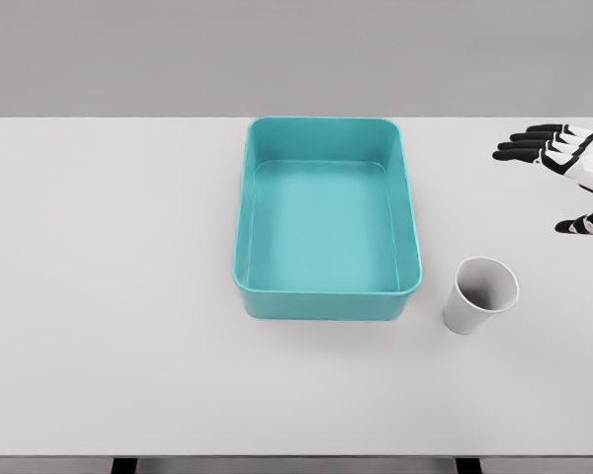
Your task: Put the paper cup into the basket with your right arm
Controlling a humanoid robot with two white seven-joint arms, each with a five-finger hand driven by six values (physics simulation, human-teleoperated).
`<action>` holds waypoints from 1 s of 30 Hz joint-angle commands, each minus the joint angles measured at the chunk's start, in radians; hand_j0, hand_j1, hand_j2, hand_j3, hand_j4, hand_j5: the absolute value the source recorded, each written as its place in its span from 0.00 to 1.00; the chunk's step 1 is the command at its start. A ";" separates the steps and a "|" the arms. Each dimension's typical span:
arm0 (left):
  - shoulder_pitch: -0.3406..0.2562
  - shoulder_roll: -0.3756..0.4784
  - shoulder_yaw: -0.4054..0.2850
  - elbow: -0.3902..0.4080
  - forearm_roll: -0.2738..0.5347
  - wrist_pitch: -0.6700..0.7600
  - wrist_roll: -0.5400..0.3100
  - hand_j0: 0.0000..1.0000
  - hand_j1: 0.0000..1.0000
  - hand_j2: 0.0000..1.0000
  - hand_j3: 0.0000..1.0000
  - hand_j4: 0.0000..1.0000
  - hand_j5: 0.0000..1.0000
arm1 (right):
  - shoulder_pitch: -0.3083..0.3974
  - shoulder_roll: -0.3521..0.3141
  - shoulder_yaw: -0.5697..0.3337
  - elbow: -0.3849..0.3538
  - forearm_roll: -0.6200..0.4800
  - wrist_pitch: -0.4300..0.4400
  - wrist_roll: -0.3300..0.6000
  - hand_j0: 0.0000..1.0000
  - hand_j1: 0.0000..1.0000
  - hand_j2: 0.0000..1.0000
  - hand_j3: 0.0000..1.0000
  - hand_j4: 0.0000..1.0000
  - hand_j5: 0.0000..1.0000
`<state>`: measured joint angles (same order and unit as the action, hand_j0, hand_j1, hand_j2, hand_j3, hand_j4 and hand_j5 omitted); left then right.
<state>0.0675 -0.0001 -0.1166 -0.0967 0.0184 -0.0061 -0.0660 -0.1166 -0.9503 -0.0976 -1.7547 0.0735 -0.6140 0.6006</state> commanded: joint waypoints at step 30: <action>0.000 0.000 0.000 0.000 0.000 0.000 0.000 1.00 1.00 1.00 1.00 1.00 1.00 | 0.399 0.151 -0.048 0.199 -0.626 0.003 0.010 1.00 1.00 1.00 1.00 1.00 1.00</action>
<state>0.0675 -0.0001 -0.1166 -0.0967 0.0184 -0.0061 -0.0659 0.2792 -0.8726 -0.1391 -1.5819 -0.5111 -0.6097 0.6112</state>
